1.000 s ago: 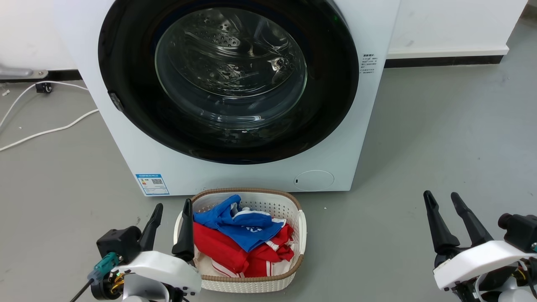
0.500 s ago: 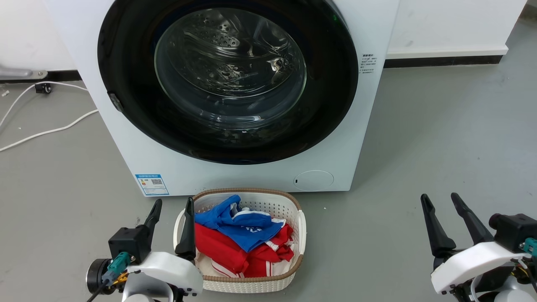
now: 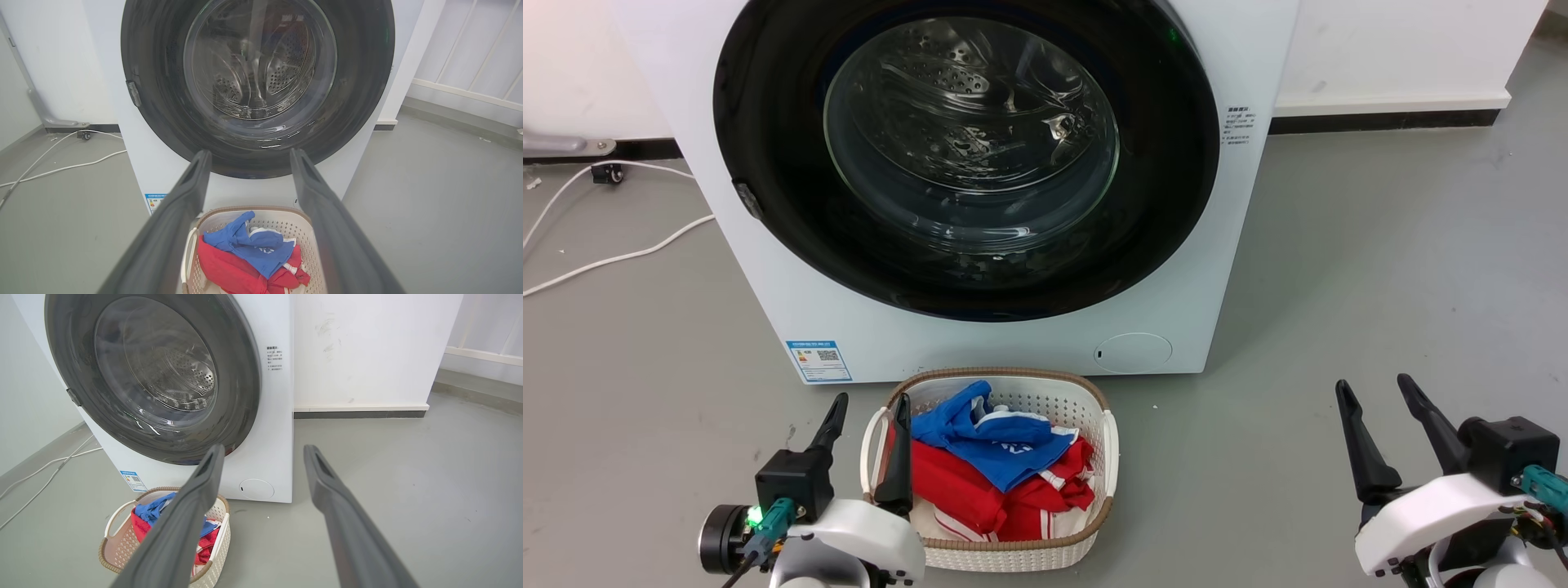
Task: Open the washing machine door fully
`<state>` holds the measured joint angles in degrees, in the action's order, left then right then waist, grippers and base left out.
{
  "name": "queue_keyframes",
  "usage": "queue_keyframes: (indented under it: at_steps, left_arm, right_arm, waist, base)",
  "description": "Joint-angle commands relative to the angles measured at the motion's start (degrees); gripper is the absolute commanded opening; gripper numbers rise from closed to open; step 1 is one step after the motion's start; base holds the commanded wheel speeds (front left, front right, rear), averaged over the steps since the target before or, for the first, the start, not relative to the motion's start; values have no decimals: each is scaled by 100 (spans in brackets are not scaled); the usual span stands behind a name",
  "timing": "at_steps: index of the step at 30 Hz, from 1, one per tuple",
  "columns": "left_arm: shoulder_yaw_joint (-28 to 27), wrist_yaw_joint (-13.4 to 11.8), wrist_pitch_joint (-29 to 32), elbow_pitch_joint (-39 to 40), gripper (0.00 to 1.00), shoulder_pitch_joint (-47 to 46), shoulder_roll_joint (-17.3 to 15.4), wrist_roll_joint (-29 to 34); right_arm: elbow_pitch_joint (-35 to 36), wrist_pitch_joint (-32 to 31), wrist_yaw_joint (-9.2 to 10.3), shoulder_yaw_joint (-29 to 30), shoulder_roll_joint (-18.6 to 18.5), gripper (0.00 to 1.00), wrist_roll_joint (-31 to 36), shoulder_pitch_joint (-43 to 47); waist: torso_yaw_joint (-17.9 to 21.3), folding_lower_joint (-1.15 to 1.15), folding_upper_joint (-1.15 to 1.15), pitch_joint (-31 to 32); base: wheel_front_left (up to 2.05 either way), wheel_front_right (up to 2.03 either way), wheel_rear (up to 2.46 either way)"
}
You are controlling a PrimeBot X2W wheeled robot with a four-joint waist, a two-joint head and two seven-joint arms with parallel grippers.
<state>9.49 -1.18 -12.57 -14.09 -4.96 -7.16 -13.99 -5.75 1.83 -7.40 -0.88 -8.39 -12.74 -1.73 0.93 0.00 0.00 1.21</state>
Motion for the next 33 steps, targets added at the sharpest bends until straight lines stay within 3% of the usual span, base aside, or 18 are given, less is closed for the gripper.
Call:
queue_keyframes:
  at_steps: [1,23,33]
  left_arm:
    - [-7,7,-54,-5,100,-84,-6,123]
    - [-199,136,-268,-317,100,-115,191,737]
    - [-335,206,-270,-402,100,-94,274,681]
  right_arm:
    - [18,43,-12,10,14,100,119,10]
    - [12,170,-15,4,78,100,914,54]
    - [-14,178,-15,48,111,100,848,51]
  waist:
    - [2,0,0,2]
    - [10,0,0,16]
    - [16,0,0,24]
  base:
    - [0,0,0]
    - [0,0,0]
    - [0,0,0]
